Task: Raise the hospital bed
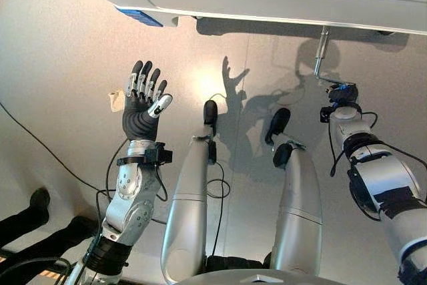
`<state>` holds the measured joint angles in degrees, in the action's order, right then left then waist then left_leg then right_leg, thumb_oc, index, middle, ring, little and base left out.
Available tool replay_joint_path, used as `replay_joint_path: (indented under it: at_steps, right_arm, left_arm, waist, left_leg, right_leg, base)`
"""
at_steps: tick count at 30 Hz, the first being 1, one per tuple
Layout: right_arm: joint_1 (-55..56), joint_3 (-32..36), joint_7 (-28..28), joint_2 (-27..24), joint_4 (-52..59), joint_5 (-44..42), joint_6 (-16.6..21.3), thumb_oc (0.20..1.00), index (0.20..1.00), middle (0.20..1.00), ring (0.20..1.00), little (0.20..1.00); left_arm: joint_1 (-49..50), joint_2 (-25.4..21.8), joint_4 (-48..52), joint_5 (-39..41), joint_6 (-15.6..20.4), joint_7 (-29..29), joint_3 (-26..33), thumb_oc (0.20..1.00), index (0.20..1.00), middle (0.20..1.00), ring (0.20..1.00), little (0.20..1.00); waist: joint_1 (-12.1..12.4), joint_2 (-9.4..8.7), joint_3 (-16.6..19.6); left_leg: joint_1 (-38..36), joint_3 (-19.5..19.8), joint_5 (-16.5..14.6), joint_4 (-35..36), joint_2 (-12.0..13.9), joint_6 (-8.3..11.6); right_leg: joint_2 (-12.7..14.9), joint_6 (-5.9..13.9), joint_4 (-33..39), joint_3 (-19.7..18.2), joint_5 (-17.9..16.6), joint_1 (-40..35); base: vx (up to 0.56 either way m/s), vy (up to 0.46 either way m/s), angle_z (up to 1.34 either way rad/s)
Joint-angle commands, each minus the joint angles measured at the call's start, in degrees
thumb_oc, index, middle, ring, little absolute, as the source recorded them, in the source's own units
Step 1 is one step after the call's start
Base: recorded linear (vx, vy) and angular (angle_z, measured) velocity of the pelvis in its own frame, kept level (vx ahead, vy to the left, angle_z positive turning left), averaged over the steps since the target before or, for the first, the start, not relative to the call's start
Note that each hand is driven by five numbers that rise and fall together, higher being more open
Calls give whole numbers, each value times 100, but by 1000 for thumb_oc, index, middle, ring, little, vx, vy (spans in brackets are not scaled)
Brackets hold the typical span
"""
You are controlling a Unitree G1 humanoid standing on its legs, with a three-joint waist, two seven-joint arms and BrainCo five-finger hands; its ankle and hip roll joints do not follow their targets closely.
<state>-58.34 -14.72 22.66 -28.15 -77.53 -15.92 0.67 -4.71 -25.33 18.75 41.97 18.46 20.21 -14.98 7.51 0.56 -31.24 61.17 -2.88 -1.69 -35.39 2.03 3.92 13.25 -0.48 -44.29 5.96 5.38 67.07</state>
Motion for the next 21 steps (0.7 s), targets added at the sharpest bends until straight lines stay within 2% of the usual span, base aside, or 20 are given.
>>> replay_joint_path:
  at_steps: [1, 5, 11, 21]
  right_arm:
    - [57, -402, -107, -480, -386, 322, -213, 200, 200, 200, 200, 200]
    - [43, -406, -146, -485, -405, 420, -229, 200, 200, 200, 200, 200]
    - [9, -471, -179, -380, -292, 470, -223, 200, 200, 200, 200, 200]
    - [-56, -741, -320, 342, -25, 692, -190, 200, 200, 200, 200, 200]
  left_arm:
    - [158, 239, 715, -37, 338, -145, -124, 1000, 1000, 1000, 1000, 1000]
    - [153, 232, 731, -37, 344, -166, -113, 1000, 1000, 1000, 1000, 1000]
    - [186, 232, 712, -65, 330, -144, -63, 1000, 1000, 1000, 1000, 1000]
    - [194, 246, 690, -13, 396, -87, 45, 1000, 1000, 1000, 1000, 1000]
  waist:
    - [61, 857, 145]
    - [100, 935, 145]
    - [97, 946, 145]
    - [116, 979, 145]
  left_leg:
    - [465, 76, 356, 64, -10, 38]
    - [625, 94, 339, -71, -32, 57]
    - [824, 81, 304, -212, -48, 64]
    - [998, 55, 297, -324, -88, 53]
  right_leg:
    - [-93, 602, -529, 52, -182, 194]
    - [-71, 580, -673, 50, -135, 347]
    - [-78, 552, -775, 28, -114, 539]
    - [-33, 532, -825, 7, -104, 664]
  base:
    - [0, 0, 0]
    - [5, -2, 4]
    - [3, 3, 2]
    - [0, 0, 0]
